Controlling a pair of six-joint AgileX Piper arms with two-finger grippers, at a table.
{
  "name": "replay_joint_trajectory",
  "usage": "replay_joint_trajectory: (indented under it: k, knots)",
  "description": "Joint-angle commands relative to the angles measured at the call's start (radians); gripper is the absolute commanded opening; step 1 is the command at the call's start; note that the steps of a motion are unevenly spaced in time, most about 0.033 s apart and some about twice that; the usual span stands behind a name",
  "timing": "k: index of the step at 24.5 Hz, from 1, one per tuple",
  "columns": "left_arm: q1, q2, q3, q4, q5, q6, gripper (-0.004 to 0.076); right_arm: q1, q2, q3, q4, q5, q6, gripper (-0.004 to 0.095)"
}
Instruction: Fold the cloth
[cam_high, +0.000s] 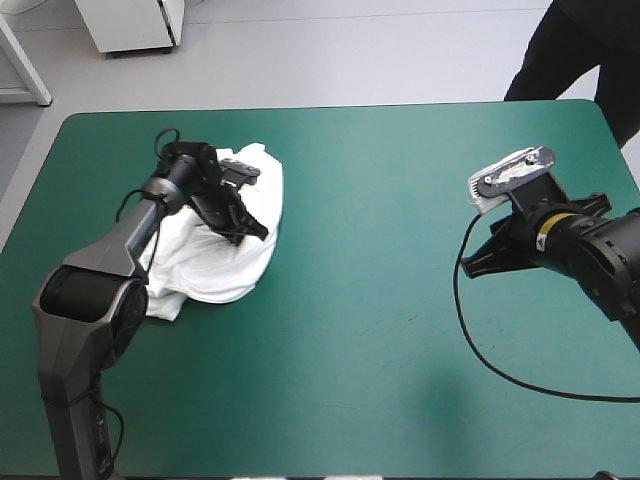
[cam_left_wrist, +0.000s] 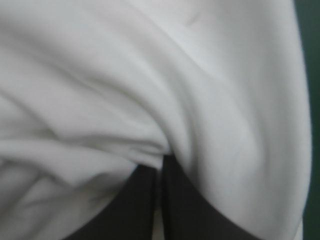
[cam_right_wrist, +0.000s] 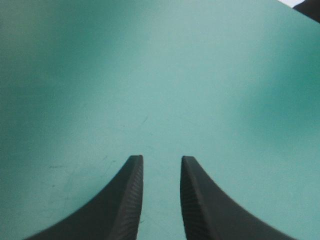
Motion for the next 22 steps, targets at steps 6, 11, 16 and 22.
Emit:
replay_joint_trajectory:
  k: [6,11,16,22]
  knots:
    - [-0.400,-0.029,-0.075,-0.161,0.097,0.015,-0.0022,0.001,-0.016,0.020,-0.028,0.050,0.019,0.0253]
    - [-0.521,-0.029,-0.132,-0.209,0.106,0.035,-0.0022,0.001,-0.016,0.020,-0.047,0.056,0.019,0.0252]
    - [-0.515,-0.056,-0.134,-0.188,0.113,0.025,0.0014,0.001,-0.016,0.020,-0.045,0.056,0.019,0.0252]
    - [-0.488,-0.164,-0.134,-0.167,0.114,-0.005,0.0337,0.001,-0.016,0.020,-0.047,0.054,0.019,0.0252]
